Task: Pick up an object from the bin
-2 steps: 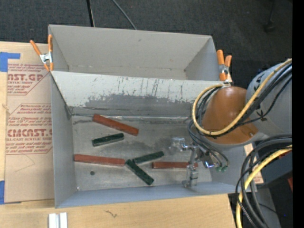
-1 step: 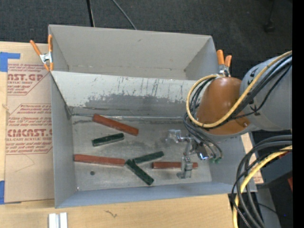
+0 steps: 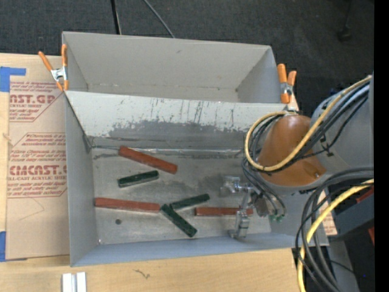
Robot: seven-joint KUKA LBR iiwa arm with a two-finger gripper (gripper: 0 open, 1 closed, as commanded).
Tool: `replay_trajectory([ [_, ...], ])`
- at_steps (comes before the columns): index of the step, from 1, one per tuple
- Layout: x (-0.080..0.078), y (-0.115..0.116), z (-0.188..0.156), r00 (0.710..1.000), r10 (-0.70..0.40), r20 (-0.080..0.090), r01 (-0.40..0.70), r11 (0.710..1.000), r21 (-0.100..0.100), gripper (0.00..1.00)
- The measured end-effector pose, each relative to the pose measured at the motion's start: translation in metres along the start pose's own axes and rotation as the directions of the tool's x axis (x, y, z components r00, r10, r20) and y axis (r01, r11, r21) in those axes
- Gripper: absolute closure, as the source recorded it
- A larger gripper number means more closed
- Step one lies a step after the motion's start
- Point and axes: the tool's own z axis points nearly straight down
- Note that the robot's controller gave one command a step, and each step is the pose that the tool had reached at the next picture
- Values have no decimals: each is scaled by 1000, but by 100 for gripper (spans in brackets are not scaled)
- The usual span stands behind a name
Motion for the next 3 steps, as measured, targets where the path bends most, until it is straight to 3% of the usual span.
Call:
replay_trajectory([
  [1,-1,1,0,1000,0,2,0,1000,1,0],
  [2,0,1,0,1000,-1,-1,1,1000,1,100],
  [3,-2,1,-74,1000,-1,7,1,1000,2,100],
])
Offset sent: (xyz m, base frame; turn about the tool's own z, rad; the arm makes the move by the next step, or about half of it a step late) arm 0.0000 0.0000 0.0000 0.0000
